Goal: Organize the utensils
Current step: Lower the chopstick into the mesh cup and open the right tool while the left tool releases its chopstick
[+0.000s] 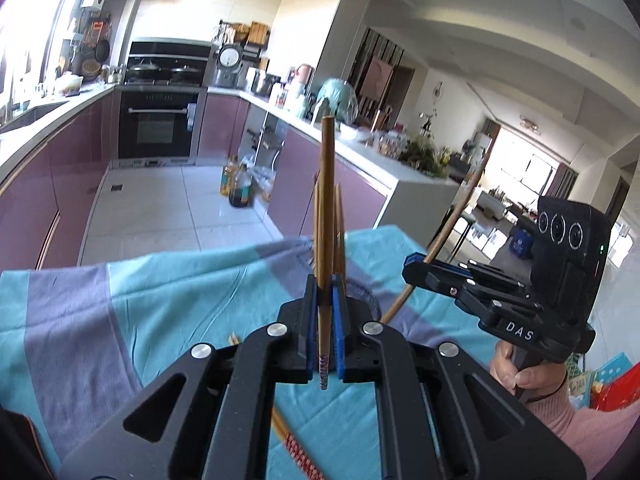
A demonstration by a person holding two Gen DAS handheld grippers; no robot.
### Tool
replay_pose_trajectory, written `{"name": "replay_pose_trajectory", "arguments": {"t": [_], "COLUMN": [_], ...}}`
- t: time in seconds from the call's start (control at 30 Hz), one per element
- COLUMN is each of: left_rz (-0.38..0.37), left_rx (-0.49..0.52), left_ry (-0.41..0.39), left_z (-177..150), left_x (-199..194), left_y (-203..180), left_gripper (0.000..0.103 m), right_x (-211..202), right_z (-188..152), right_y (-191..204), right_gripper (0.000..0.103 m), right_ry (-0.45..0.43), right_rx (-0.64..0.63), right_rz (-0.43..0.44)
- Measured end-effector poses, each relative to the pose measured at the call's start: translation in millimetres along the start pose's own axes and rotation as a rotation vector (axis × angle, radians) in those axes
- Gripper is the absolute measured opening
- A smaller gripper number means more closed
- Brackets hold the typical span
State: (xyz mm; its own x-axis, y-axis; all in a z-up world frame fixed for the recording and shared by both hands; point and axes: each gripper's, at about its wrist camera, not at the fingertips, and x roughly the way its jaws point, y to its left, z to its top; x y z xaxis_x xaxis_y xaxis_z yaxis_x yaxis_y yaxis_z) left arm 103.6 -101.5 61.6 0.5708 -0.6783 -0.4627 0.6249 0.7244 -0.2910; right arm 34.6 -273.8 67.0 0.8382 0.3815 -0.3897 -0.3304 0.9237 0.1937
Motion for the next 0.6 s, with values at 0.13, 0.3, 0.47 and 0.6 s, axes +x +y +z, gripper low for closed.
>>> {"name": "replay_pose_trajectory", "arguments": {"t": [0.13,0.3,0.47,0.6], "left_rz": [-0.016,-0.028,-0.008,0.008], "left_rx": [0.01,0.03,0.062,0.083], "left_ry": [-0.038,-0.068,-0.074,-0.037], "left_z": [16.8,32.5,42.6,40.7], "left_x": [-3.1,-4.9,5.7,24.9], "left_y": [-11.0,-25.2,-38.8,-39.2], "left_gripper": [0.007,0.007,0.007,0.007], "right_x": [-7.9,-13.0,-11.8,-2.0], "right_z": [13.3,25.1,31.3,31.4], "right_y": [-6.7,-18.1,-22.8,-26.3], "right_gripper": [0.006,0.006,0.006,0.006], "right_ry": [-0.038,-0.081,-0.101,-0.084], "right_rx": [-0.009,-0.008,-0.003,-0.005], "right_rz": [-0.02,-0.044,-0.049,-0.055]}}
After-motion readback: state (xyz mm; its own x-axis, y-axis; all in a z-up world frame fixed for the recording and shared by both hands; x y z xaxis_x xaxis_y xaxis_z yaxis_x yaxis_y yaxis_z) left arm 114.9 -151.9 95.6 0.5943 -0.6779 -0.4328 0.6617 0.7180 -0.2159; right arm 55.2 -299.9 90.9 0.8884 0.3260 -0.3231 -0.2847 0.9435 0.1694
